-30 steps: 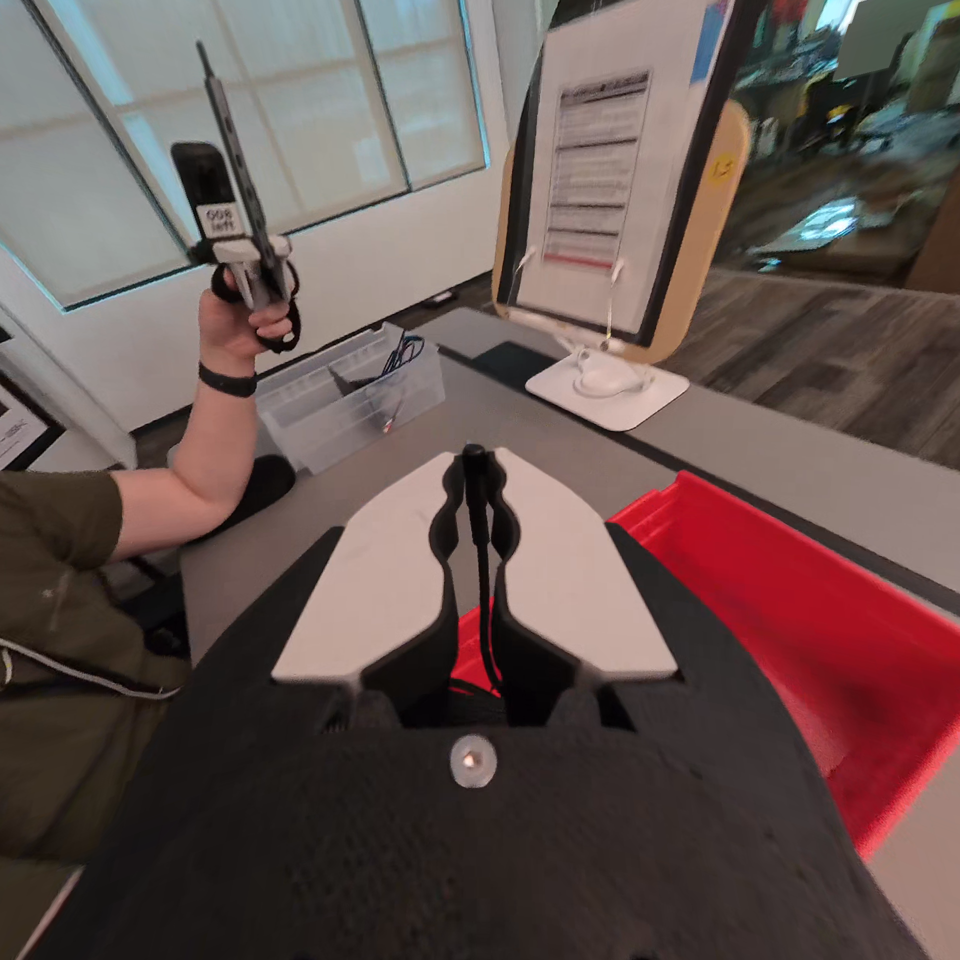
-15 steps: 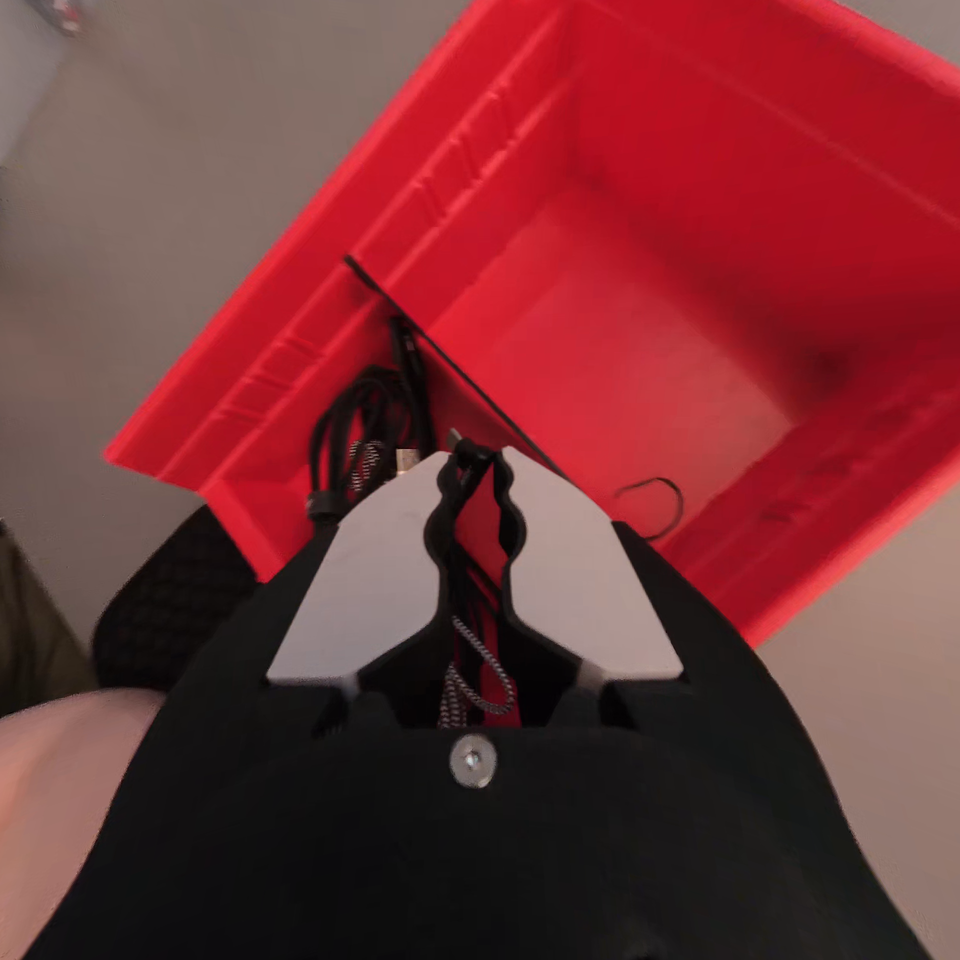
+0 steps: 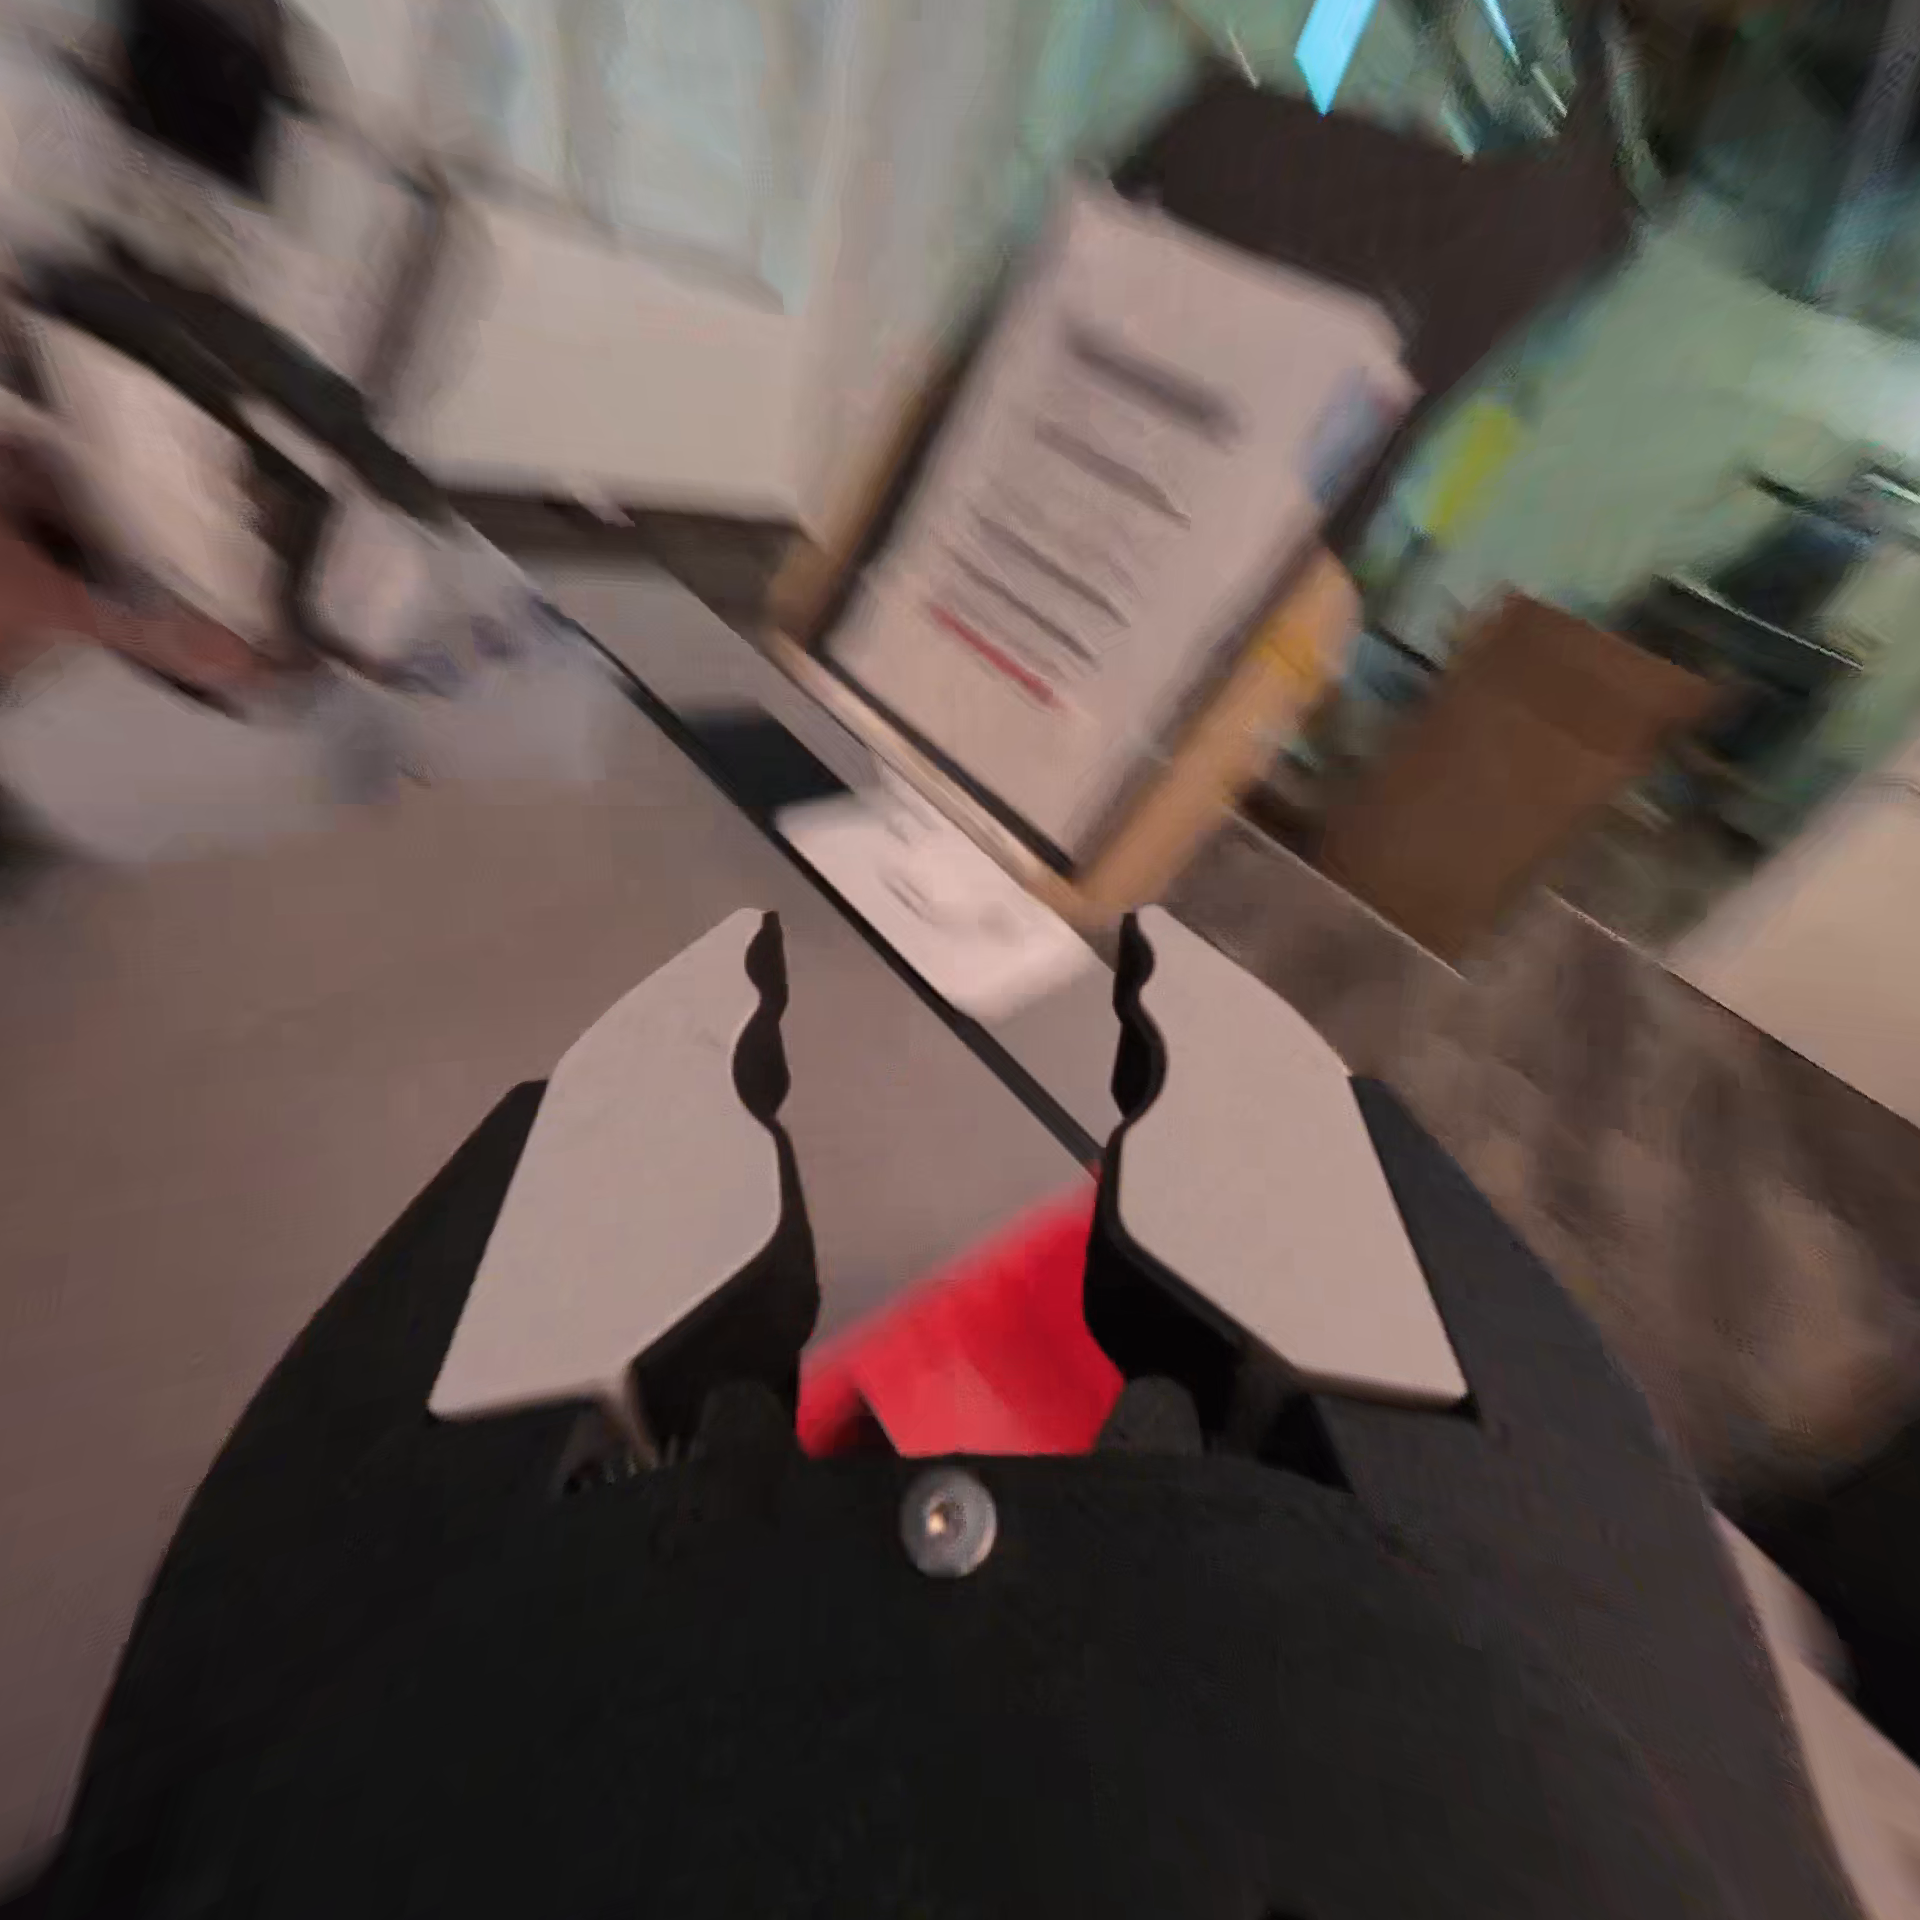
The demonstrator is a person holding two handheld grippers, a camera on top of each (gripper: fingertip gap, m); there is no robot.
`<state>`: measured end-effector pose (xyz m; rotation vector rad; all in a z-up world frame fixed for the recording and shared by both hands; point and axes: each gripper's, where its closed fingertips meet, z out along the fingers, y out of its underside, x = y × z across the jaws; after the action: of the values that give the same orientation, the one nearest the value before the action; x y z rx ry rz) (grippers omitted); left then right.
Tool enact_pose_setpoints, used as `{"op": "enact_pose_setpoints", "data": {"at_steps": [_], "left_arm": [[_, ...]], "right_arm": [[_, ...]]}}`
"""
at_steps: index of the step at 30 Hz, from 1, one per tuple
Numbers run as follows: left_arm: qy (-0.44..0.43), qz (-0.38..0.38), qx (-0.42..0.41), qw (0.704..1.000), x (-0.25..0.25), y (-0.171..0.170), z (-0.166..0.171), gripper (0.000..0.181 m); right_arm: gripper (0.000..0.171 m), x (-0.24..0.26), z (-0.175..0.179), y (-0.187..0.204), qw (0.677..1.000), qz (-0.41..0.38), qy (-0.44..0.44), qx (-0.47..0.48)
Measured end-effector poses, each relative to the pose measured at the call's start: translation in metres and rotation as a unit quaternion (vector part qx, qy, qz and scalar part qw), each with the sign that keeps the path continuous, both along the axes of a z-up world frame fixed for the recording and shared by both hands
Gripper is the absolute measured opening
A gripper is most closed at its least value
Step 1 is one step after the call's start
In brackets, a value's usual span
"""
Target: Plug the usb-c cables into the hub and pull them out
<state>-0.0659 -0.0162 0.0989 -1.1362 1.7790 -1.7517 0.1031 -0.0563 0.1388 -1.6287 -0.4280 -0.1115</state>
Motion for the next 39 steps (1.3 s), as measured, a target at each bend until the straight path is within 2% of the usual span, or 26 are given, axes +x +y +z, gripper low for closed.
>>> {"op": "enact_pose_setpoints", "data": {"at_steps": [1, 3, 4, 7, 8, 9, 10, 11, 13, 14, 16, 17, 18, 19, 20, 22, 25, 28, 31, 34, 36, 39], "left_arm": [[0.000, -0.003, 0.001, 1.000, 0.001, -0.003, -0.001, 0.009], [0.005, -0.008, 0.004, 1.000, 0.003, -0.007, -0.004, 0.009], [0.007, -0.009, 0.007, 1.000, 0.004, -0.010, -0.006, 0.009], [0.013, -0.016, 0.012, 1.000, 0.007, -0.016, -0.011, 0.009], [0.015, -0.019, 0.015, 1.000, 0.008, -0.018, -0.013, 0.009], [0.016, -0.023, 0.021, 0.999, 0.009, -0.019, -0.016, 0.009], [0.017, -0.017, 0.031, 0.999, 0.011, -0.019, -0.019, 0.016], [0.022, -0.001, 0.045, 0.999, 0.014, -0.015, -0.022, 0.034], [0.040, 0.023, 0.077, 0.996, 0.015, -0.008, -0.029, 0.057], [0.042, 0.037, 0.094, 0.994, 0.015, -0.003, -0.030, 0.061], [0.026, 0.060, 0.120, 0.991, 0.013, 0.006, -0.025, 0.060], [0.015, 0.066, 0.126, 0.990, 0.010, 0.009, -0.021, 0.056], [0.005, 0.061, 0.130, 0.990, 0.006, 0.010, -0.017, 0.045], [-0.003, 0.052, 0.134, 0.990, 0.001, 0.009, -0.015, 0.028], [-0.008, 0.047, 0.137, 0.989, -0.003, 0.009, -0.012, 0.023], [-0.009, 0.056, 0.146, 0.988, -0.007, 0.015, -0.010, 0.024], [-0.011, 0.055, 0.148, 0.987, -0.012, 0.018, -0.008, 0.017], [-0.006, 0.053, 0.142, 0.988, -0.013, 0.019, -0.009, 0.016], [0.010, 0.059, 0.154, 0.986, -0.011, 0.023, -0.016, 0.012], [0.007, 0.071, 0.168, 0.983, -0.009, 0.028, -0.018, 0.005], [0.007, 0.070, 0.180, 0.981, -0.011, 0.029, -0.020, 0.000], [0.026, 0.068, 0.202, 0.977, -0.015, 0.031, -0.026, 0.000]], "right_arm": [[0.062, -0.034, 0.014, 0.002, 0.996, 0.077, 0.044, 0.027], [0.061, -0.085, 0.032, 0.002, 0.969, 0.203, 0.134, 0.052], [0.060, -0.101, 0.036, 0.007, 0.955, 0.234, 0.175, 0.050], [0.058, -0.129, 0.020, 0.032, 0.936, 0.264, 0.231, -0.002], [0.048, -0.136, 0.010, 0.039, 0.935, 0.272, 0.228, -0.024], [0.016, -0.141, 0.001, 0.042, 0.932, 0.288, 0.217, -0.048], [0.013, -0.143, -0.002, 0.041, 0.923, 0.306, 0.225, -0.067], [0.011, -0.138, 0.000, 0.041, 0.915, 0.310, 0.247, -0.073], [0.011, -0.108, 0.009, 0.041, 0.926, 0.273, 0.258, -0.037], [0.011, -0.087, 0.008, 0.039, 0.943, 0.237, 0.233, -0.030], [0.011, -0.031, -0.006, 0.032, 0.981, 0.112, 0.150, -0.043], [0.011, -0.001, -0.018, 0.026, 0.991, 0.046, 0.105, -0.062], [0.011, 0.023, -0.031, 0.016, 0.994, 0.004, 0.067, -0.088], [0.011, 0.040, -0.043, 0.006, 0.993, -0.011, 0.045, -0.108], [0.011, 0.053, -0.054, -0.001, 0.992, -0.017, 0.030, -0.122], [0.011, 0.086, -0.083, -0.009, 0.985, -0.062, 0.016, -0.162], [0.012, 0.133, -0.143, -0.020, 0.946, -0.150, 0.012, -0.288], [0.012, 0.149, -0.197, -0.020, 0.905, -0.170, -0.022, -0.388], [0.012, 0.148, -0.232, -0.010, 0.877, -0.169, -0.038, -0.449], [0.018, 0.149, -0.233, -0.008, 0.859, -0.198, -0.025, -0.472], [0.035, 0.146, -0.221, -0.009, 0.868, -0.200, -0.017, -0.454], [0.055, 0.155, -0.190, -0.032, 0.867, -0.251, -0.015, -0.431]]}}
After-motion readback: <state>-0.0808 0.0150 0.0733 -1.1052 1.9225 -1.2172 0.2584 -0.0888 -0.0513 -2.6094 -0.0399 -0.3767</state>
